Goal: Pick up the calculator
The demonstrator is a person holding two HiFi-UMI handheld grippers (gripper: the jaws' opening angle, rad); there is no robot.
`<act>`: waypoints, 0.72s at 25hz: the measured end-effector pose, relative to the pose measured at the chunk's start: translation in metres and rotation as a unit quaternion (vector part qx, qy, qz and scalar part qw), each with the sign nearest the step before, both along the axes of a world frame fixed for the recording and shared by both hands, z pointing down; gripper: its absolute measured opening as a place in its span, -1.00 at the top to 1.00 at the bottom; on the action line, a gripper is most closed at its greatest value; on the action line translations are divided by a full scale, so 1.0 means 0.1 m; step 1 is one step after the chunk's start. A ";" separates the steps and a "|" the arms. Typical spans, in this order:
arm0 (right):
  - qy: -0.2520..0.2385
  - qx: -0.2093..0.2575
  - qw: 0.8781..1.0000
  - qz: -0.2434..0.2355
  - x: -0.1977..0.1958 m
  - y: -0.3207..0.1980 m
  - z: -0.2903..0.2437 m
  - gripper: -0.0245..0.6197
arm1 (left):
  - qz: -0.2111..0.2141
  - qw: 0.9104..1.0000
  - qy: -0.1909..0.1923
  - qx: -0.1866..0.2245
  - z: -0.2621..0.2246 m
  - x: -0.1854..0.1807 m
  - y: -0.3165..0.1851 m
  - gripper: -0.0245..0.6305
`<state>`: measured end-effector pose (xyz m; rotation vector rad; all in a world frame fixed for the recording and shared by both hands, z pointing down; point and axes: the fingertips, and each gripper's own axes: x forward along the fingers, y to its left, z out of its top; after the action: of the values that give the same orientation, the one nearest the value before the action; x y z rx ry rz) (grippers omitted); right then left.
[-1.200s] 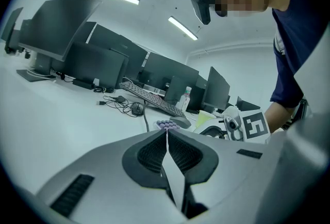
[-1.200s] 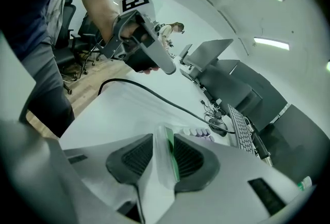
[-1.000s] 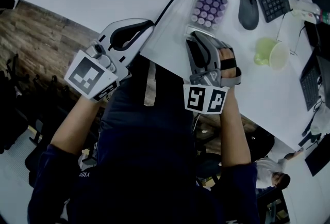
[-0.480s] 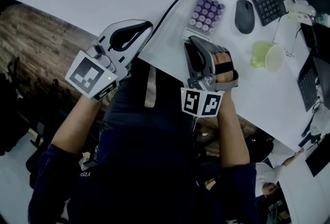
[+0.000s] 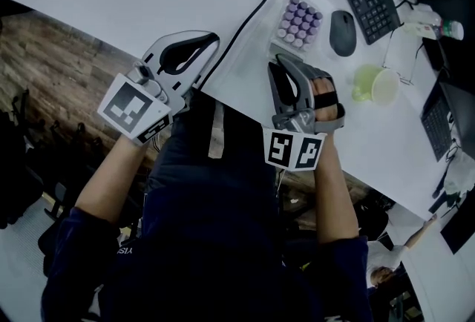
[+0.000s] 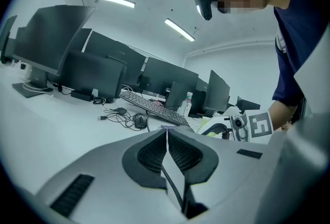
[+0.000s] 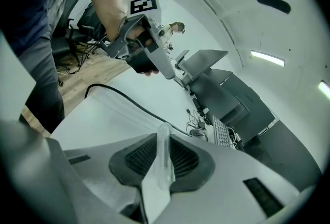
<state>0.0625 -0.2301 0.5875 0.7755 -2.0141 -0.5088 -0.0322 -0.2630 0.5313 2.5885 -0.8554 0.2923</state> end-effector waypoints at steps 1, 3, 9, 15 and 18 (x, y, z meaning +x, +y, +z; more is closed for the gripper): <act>0.000 0.003 1.000 0.002 0.00 -0.02 -0.04 0.68 | 0.000 1.000 0.000 0.002 -0.03 0.00 -0.01 0.82; -0.002 0.010 1.000 0.007 0.01 -0.07 -0.13 0.68 | 0.002 1.000 0.000 0.008 -0.09 -0.01 -0.04 0.82; -0.002 0.030 0.999 0.014 0.02 -0.18 -0.43 0.68 | 0.010 1.000 0.005 0.028 -0.36 0.03 -0.13 0.82; 0.003 0.064 0.998 0.021 0.05 -0.33 -0.85 0.68 | 0.018 0.998 0.012 0.063 -0.74 0.06 -0.29 0.82; 0.005 0.083 0.996 0.022 0.04 -0.38 -1.08 0.68 | 0.023 0.996 0.015 0.082 -0.96 0.08 -0.34 0.82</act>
<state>0.0664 -0.2682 0.4799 0.9133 -1.9590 -0.6591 -0.0245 -0.2971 0.4357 2.7598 -0.8436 0.2025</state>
